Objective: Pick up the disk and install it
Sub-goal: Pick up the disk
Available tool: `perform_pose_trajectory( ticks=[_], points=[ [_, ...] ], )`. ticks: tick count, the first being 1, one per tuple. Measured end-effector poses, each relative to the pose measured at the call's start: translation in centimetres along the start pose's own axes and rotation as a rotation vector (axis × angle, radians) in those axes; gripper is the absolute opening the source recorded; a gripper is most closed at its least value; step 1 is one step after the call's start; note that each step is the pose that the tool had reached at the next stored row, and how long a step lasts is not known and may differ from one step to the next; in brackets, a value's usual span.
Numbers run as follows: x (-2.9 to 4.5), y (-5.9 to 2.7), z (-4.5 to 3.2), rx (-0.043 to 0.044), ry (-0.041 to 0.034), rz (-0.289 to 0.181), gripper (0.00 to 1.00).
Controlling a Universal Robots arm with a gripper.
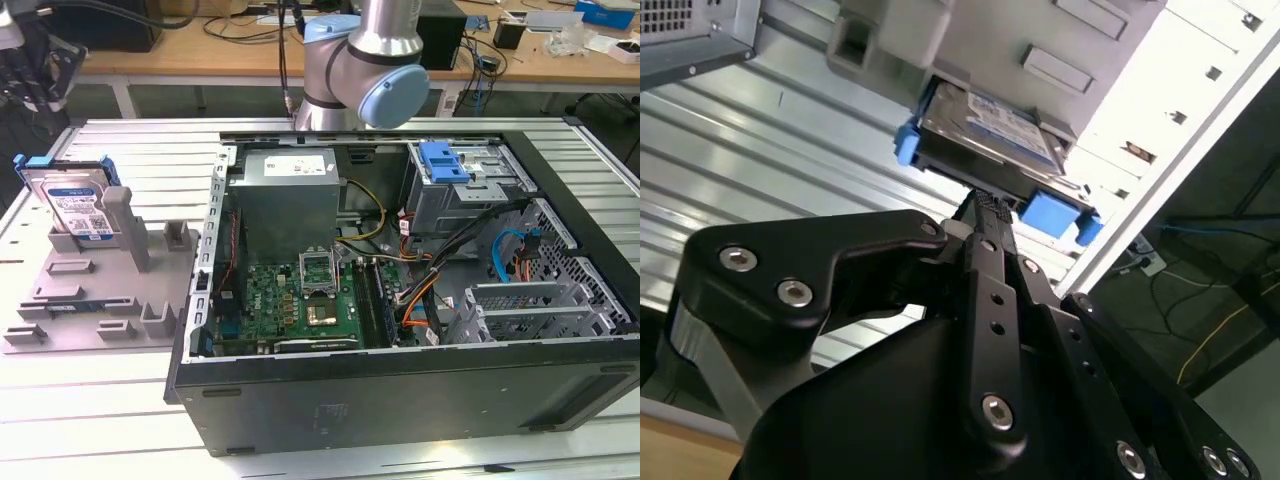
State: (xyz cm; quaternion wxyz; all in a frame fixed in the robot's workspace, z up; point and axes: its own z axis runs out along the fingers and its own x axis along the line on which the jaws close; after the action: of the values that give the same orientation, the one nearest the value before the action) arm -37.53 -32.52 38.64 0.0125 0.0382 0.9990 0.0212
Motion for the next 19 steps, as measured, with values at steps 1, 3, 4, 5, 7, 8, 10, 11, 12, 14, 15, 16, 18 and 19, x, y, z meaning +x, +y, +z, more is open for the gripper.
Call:
perform_pose_trajectory(
  ticks=[1,3,4,5,7,8,10,11,12,14,15,16,18,19],
  points=[
    [0.28,0.08,0.01,-0.0001,-0.0001,0.000,0.11],
    [0.40,0.10,0.01,0.0000,-0.0001,0.000,0.11],
    [0.40,0.10,0.01,0.0000,-0.0001,0.000,0.11],
    [0.40,0.09,0.01,0.0001,0.0000,0.000,0.11],
    [0.40,0.10,0.00,0.0002,0.0000,0.000,0.11],
    [0.40,0.09,0.01,0.0002,-0.0001,0.000,0.11],
    [0.40,0.10,0.00,0.0003,0.0000,0.000,0.11],
    [0.40,0.10,0.00,0.0003,-0.0001,0.000,0.11],
    [0.40,0.10,0.00,0.0004,0.0000,0.000,0.11],
    [0.40,0.10,0.01,0.0004,-0.0001,0.000,0.11],
    [0.40,0.09,0.00,0.0004,-0.0001,0.000,0.11],
    [0.40,0.09,0.01,0.0004,-0.0001,0.000,0.11],
    [0.41,0.10,0.01,0.0004,0.0002,-0.005,0.11],
    [0.41,0.10,0.02,0.0002,0.0009,-0.012,0.11]
  ],
)
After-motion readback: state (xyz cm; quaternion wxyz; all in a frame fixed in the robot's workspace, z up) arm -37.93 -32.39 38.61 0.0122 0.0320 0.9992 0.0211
